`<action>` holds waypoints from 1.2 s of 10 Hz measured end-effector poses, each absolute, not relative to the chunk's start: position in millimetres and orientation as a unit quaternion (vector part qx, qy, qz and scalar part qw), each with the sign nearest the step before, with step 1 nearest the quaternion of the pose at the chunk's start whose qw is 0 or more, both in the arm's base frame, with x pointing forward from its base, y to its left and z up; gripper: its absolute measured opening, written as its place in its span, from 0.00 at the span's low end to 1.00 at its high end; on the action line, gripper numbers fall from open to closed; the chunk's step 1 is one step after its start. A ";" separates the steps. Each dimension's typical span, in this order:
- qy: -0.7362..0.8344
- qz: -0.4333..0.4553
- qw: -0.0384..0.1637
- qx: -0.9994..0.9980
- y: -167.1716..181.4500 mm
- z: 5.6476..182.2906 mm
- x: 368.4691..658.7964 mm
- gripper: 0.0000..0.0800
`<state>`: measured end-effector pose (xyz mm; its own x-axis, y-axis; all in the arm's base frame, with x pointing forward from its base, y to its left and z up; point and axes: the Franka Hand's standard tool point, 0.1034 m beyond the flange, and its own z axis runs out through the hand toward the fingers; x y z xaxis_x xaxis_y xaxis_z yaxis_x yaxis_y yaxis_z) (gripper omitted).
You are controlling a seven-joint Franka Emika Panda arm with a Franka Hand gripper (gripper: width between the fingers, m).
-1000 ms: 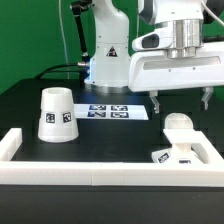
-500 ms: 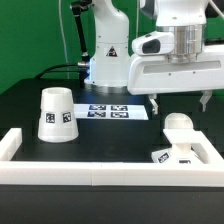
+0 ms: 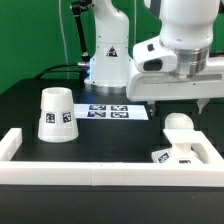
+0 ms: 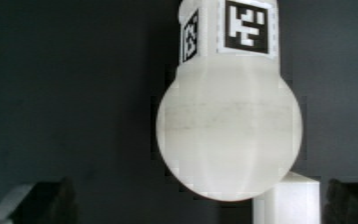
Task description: Assemble lamp
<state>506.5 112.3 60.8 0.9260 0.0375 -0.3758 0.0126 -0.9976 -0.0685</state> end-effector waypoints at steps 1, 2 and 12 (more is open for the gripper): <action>-0.012 0.236 0.029 -0.971 113.6 62.1 498.4 0.87; -0.014 0.278 0.028 -0.960 116.3 63.3 498.2 0.87; -0.014 0.389 0.017 -0.921 123.5 27.8 487.1 0.87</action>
Offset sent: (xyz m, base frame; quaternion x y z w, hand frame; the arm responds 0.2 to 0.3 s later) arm 0.0000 -0.0014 -0.0070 -0.0084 -0.1933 0.0072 0.9811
